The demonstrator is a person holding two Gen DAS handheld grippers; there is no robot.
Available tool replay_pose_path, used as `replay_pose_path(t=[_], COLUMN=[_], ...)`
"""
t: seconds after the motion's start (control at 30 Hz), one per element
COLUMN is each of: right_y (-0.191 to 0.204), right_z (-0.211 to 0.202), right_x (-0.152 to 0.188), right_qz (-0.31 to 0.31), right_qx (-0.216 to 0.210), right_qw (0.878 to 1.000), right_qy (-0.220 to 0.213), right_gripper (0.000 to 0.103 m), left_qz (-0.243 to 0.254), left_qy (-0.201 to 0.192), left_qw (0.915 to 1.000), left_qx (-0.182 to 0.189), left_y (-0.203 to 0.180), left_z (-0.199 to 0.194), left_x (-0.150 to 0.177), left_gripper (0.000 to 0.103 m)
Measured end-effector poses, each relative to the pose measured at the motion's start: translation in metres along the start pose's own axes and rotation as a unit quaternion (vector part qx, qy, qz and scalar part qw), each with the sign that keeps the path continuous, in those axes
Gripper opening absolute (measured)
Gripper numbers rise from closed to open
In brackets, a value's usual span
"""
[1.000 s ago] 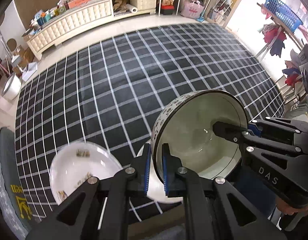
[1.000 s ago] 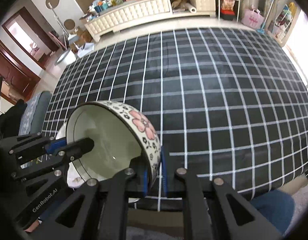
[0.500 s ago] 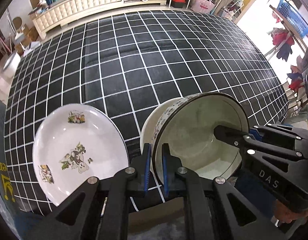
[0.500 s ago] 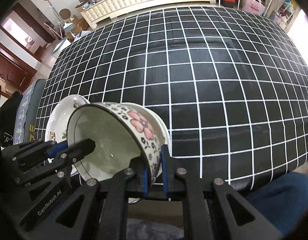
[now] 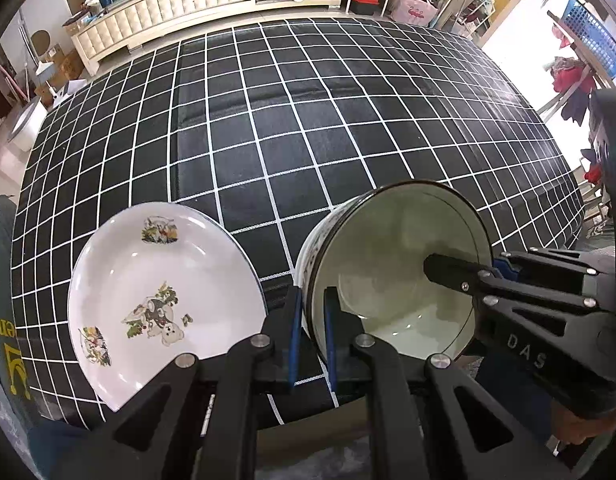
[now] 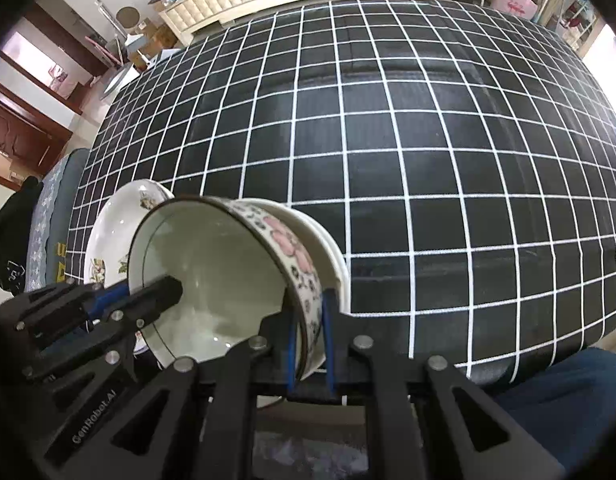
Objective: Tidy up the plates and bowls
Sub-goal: 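Lower the patterned bowl onto the stacked bowls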
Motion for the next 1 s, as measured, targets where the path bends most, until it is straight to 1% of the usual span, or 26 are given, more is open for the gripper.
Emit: replay_pose_path(t=[0.13, 0.33, 0.4, 0.5, 0.57, 0.73, 0.77, 0.83, 0.87, 0.93, 1.0], right_y=[-0.001, 0.000, 0.000, 0.003, 0.005, 0.009, 0.009, 0.007, 0.007, 0.007, 0.008], right_z=[-0.003, -0.006, -0.009, -0.014, -0.016, -0.016, -0.017, -0.021, -0.023, -0.023, -0.025], right_x=[-0.001, 0.000, 0.002, 0.002, 0.002, 0.003, 0.003, 0.002, 0.002, 0.003, 0.003], right_qz=[0.010, 0.007, 0.010, 0.013, 0.007, -0.005, -0.010, -0.028, -0.034, -0.031, -0.033], right_qx=[-0.010, -0.014, -0.018, -0.028, -0.028, -0.019, -0.007, 0.042, 0.048, 0.038, 0.034], right_qw=[1.000, 1.000, 1.000, 0.999, 1.000, 1.000, 1.000, 0.998, 0.998, 0.999, 0.999], right_qy=[0.004, 0.001, -0.001, -0.005, -0.004, -0.006, -0.008, -0.022, -0.028, -0.023, -0.025], right_gripper=[0.018, 0.020, 0.023, 0.030, 0.035, 0.039, 0.050, 0.062, 0.062, 0.062, 0.062], left_qz=[-0.004, -0.006, -0.006, -0.009, -0.011, -0.014, -0.015, -0.016, -0.015, -0.014, -0.020], left_qy=[0.003, -0.005, -0.005, -0.005, -0.004, -0.004, -0.004, -0.007, -0.010, -0.015, -0.018], left_qw=[1.0000, 1.0000, 1.0000, 0.9999, 0.9999, 0.9998, 0.9998, 0.9996, 0.9997, 0.9996, 0.9994], left_qx=[0.001, -0.002, -0.002, 0.003, 0.007, 0.010, 0.014, 0.021, 0.020, 0.018, 0.024], left_y=[0.002, 0.002, 0.001, 0.000, -0.002, -0.003, -0.003, -0.004, -0.004, -0.005, -0.004], left_z=[0.004, -0.001, -0.002, -0.001, 0.000, 0.001, 0.000, -0.002, -0.004, -0.007, -0.010], left_x=[0.001, -0.002, -0.002, -0.001, 0.000, 0.002, 0.003, 0.004, 0.004, 0.003, 0.001], left_gripper=[0.009, 0.009, 0.009, 0.009, 0.009, 0.009, 0.009, 0.009, 0.009, 0.009, 0.009])
Point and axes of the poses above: each gripper's, at about its wrist camera, not at the fingertips, and z roughly the way its jaws point, y to its left, x to its underside, the point moved 7 cm from there along z, roughly the way its jaws point, and after that the axes turned 8 degrees about -x, right-handed, at the moved point
